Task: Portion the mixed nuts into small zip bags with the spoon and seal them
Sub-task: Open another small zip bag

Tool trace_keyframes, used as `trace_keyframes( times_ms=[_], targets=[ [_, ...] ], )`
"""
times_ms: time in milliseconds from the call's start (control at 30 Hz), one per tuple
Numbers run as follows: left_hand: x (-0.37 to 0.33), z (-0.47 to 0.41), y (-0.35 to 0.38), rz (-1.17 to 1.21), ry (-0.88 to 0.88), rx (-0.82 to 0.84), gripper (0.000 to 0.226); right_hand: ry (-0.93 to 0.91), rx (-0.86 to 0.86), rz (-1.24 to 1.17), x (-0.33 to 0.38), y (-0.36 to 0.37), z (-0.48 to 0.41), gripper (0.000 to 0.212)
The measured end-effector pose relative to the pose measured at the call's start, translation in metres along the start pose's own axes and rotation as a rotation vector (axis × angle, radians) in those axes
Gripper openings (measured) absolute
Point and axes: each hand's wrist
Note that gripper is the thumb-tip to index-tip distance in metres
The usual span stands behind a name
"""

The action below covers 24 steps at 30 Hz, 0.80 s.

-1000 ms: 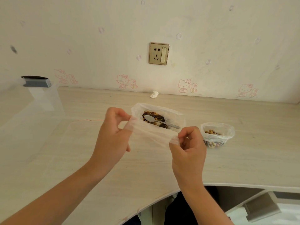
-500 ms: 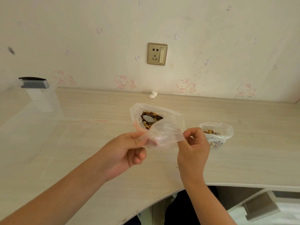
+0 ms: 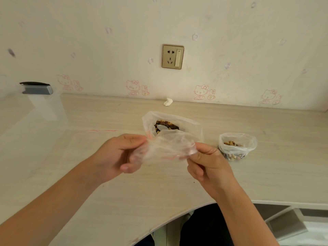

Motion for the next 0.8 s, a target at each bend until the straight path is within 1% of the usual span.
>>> trace_keyframes(
  times_ms=[33, 67, 100, 167, 233, 300, 333, 400, 433, 467, 500, 567, 633, 667, 733, 800],
  targets=[
    [0.001, 0.000, -0.001, 0.058, 0.010, -0.020, 0.034, 0.032, 0.120, 0.019, 0.000, 0.000, 0.001, 0.015],
    [0.002, 0.001, -0.002, 0.108, 0.023, -0.017, 0.035, 0.069, 0.205, 0.024, -0.001, 0.000, 0.001, 0.019],
    [0.002, 0.001, -0.001, 0.148, 0.037, 0.001, 0.034, 0.101, 0.245, 0.014, -0.001, 0.002, 0.001, 0.022],
    [0.002, 0.001, -0.001, 0.204, 0.054, 0.041, 0.024, 0.129, 0.297, -0.034, -0.003, 0.004, 0.003, 0.025],
    [0.001, 0.001, -0.002, 0.256, 0.054, 0.036, 0.030, 0.120, 0.362, -0.069, -0.002, 0.004, 0.005, 0.020],
    [0.002, 0.000, -0.002, 0.305, 0.041, -0.007, 0.033, 0.110, 0.387, -0.134, -0.001, 0.003, 0.007, 0.016],
    [0.003, -0.001, 0.000, 0.323, 0.034, -0.021, 0.029, 0.097, 0.382, -0.205, 0.000, 0.003, 0.009, 0.014],
    [0.006, -0.002, 0.005, 0.318, 0.002, -0.033, 0.018, 0.057, 0.378, -0.425, 0.002, 0.003, 0.010, 0.011],
    [0.007, -0.003, 0.008, 0.292, -0.013, -0.024, 0.019, 0.042, 0.380, -0.533, 0.003, 0.003, 0.010, 0.012],
    [0.009, -0.004, 0.009, 0.255, -0.024, -0.013, 0.026, 0.030, 0.379, -0.608, 0.004, 0.003, 0.009, 0.014],
    [0.011, -0.004, 0.009, 0.215, -0.031, -0.009, 0.031, 0.019, 0.373, -0.636, 0.006, 0.003, 0.009, 0.015],
    [0.010, -0.003, 0.009, 0.123, -0.024, -0.019, 0.031, 0.006, 0.289, -0.548, 0.006, 0.002, 0.009, 0.015],
    [0.007, -0.001, 0.004, 0.029, -0.009, 0.012, 0.027, 0.029, 0.162, -0.335, 0.005, -0.003, 0.013, 0.026],
    [0.004, 0.000, 0.002, -0.007, -0.006, 0.041, 0.026, 0.049, 0.135, -0.213, 0.004, -0.005, 0.014, 0.029],
    [0.001, 0.003, -0.001, -0.037, 0.011, 0.068, 0.028, 0.093, 0.137, 0.044, 0.004, -0.007, 0.014, 0.027],
    [-0.001, 0.003, 0.000, -0.019, 0.058, 0.035, 0.031, 0.118, 0.172, 0.221, 0.007, -0.008, 0.013, 0.013]
  ],
)
Point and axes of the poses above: each hand's wrist, its own z-axis away from the middle knuckle, its own y-axis out of the palm, x = y × z, and after that the axes turned 5 degrees about -y, right-handed
